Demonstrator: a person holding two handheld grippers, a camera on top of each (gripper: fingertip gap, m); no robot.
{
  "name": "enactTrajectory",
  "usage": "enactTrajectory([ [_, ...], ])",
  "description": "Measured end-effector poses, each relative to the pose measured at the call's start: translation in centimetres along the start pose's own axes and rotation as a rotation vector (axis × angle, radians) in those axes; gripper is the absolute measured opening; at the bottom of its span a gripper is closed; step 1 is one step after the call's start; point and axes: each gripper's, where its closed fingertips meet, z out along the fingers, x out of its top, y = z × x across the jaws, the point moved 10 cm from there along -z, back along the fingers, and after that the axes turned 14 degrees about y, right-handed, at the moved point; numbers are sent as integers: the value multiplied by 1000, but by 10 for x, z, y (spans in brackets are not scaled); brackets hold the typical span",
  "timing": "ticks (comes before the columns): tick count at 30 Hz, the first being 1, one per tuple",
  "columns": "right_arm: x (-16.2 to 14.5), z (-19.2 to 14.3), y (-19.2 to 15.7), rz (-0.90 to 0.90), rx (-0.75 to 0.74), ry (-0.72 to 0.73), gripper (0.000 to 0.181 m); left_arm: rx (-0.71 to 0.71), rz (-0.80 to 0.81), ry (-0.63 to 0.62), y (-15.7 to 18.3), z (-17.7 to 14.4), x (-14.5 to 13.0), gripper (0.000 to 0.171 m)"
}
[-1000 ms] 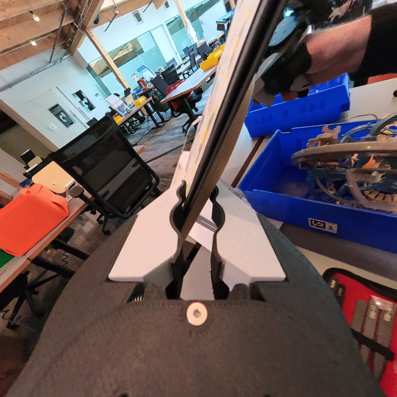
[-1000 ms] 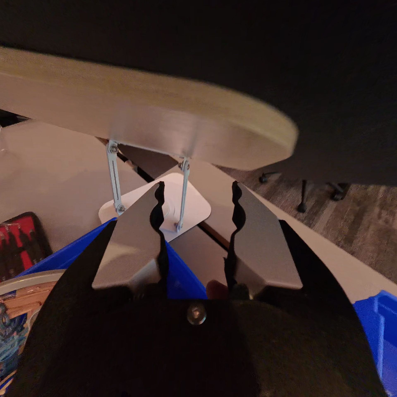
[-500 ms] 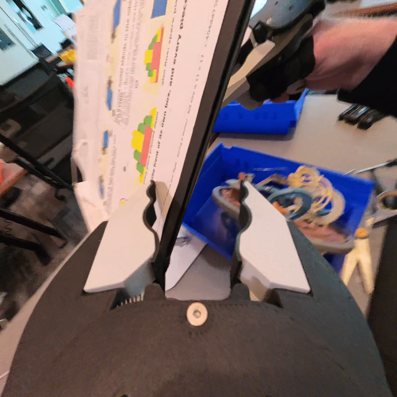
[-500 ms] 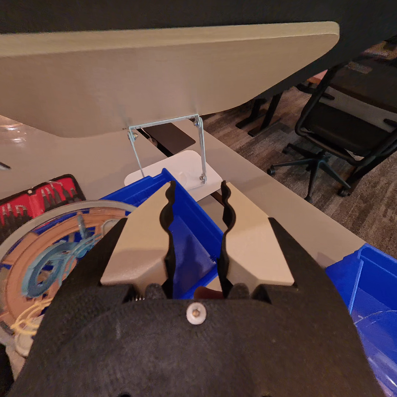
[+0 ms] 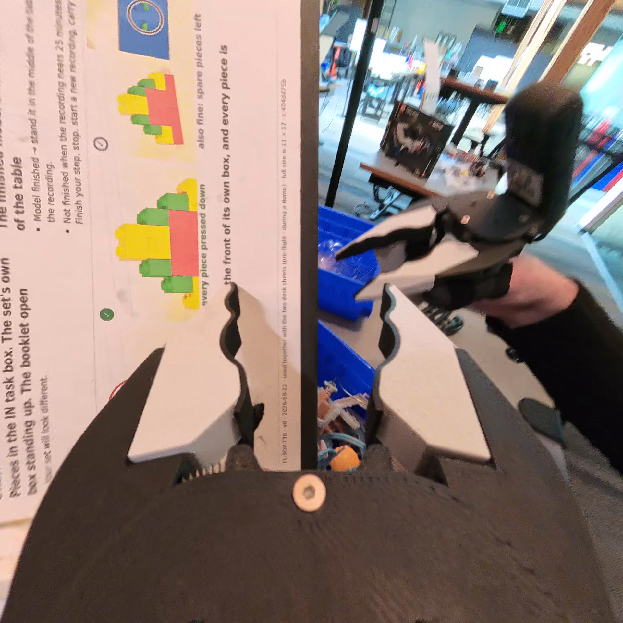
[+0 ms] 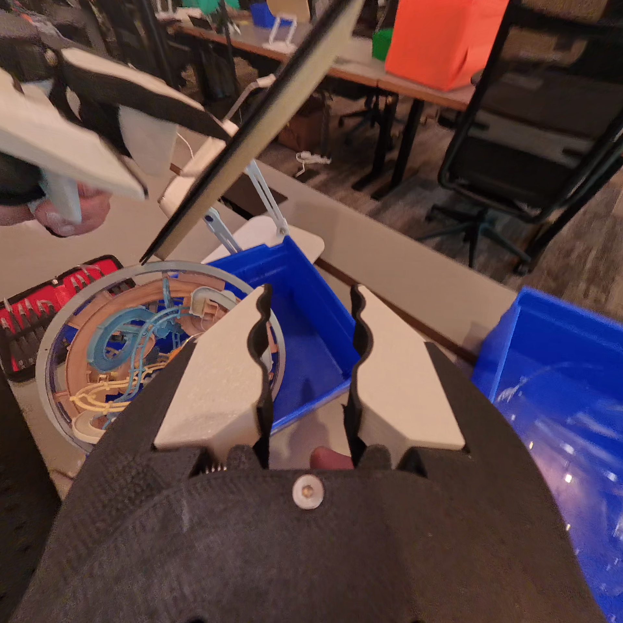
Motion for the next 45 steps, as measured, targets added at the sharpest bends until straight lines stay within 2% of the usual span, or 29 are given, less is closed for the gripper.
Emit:
enactTrajectory([
  [2, -20, -1, 2, 58, -25, -74, 63, -28, -54, 31, -6, 9, 1, 79],
  [3, -30, -1, 0, 62, -27, -102, 65, -25, -46, 40, -8, 14, 0, 76],
  [5, -51, -1, -5, 48, -51, -167, 72, -31, -36, 65, -9, 26, -2, 83],
  [8, -73, -5, -8, 45, -79, -190, 72, -20, 7, 97, -12, 40, -6, 83],
  [12, -84, -17, -10, 26, -131, -162, 56, -9, 20, 170, -22, 60, -10, 83],
  [15, -93, -25, -11, 52, -151, -178, 56, 4, -55, 202, -29, 74, -10, 88],
  [18, -101, -29, -15, 98, -109, -184, 59, 12, -98, 212, -35, 85, -6, 89],
  [23, -100, -29, -18, 70, -127, -187, 57, 86, -169, 246, -49, 106, 0, 83],
  [28, -84, -36, -9, 56, -153, -187, 58, 166, -212, 335, -64, 129, 1, 98],
  [33, -69, -47, 0, 19, -132, -240, 56, 139, -214, 321, -62, 138, 6, 99],
  [35, -57, -56, 6, 31, -111, -215, 52, 91, -216, 339, -57, 126, 13, 102],
  [37, -36, -60, 14, 28, -112, -136, 53, 32, -115, 316, -43, 102, 30, 99],
  [40, 1, -46, 27, 45, -80, 24, 62, 39, 50, 338, -39, 34, 58, 103],
  [42, 18, -22, 39, 60, -55, 84, 75, 159, 141, 339, -59, -24, 74, 110],
  [44, 27, 7, 57, 111, -11, 125, 89, 366, 211, 325, -99, -89, 84, 118],
  [45, 29, 22, 66, 149, 4, 135, 90, 448, 200, 299, -119, -120, 85, 116],
])
